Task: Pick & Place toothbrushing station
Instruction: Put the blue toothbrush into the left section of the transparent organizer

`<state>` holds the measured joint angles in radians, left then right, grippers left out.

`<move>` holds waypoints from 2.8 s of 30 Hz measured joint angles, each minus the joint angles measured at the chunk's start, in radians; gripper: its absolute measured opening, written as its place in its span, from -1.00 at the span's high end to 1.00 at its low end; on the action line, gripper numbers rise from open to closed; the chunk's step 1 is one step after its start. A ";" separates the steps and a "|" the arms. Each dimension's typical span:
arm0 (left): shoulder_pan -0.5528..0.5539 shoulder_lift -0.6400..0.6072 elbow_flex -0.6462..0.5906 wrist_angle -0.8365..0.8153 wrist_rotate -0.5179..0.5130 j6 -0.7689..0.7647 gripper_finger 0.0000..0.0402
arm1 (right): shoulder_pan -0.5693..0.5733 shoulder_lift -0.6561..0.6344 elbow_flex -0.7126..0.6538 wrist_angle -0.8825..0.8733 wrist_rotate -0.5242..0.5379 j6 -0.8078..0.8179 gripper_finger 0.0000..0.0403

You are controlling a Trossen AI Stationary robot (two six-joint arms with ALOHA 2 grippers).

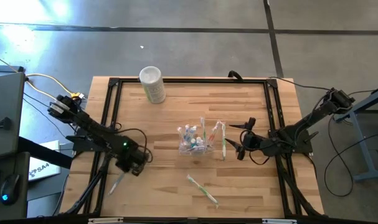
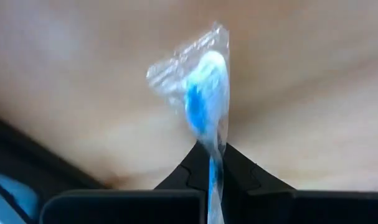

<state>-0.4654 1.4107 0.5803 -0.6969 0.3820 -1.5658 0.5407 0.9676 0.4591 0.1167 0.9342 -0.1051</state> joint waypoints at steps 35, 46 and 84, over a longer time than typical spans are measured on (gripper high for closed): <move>-0.049 -0.020 0.764 -0.033 -1.361 1.214 1.00 | 0.000 0.000 0.000 -0.025 -0.023 0.083 -0.42; 0.111 0.015 0.764 0.229 -1.091 1.447 1.00 | 0.001 0.000 0.000 -0.025 -0.023 0.083 -0.42; 0.152 0.038 0.112 1.166 -0.967 1.288 1.00 | 0.001 0.000 0.000 -0.046 -0.054 0.109 -0.42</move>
<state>-0.3130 1.4483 0.6925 0.4689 -0.5850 -0.2777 0.5415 0.9675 0.4590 0.0711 0.8799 0.0043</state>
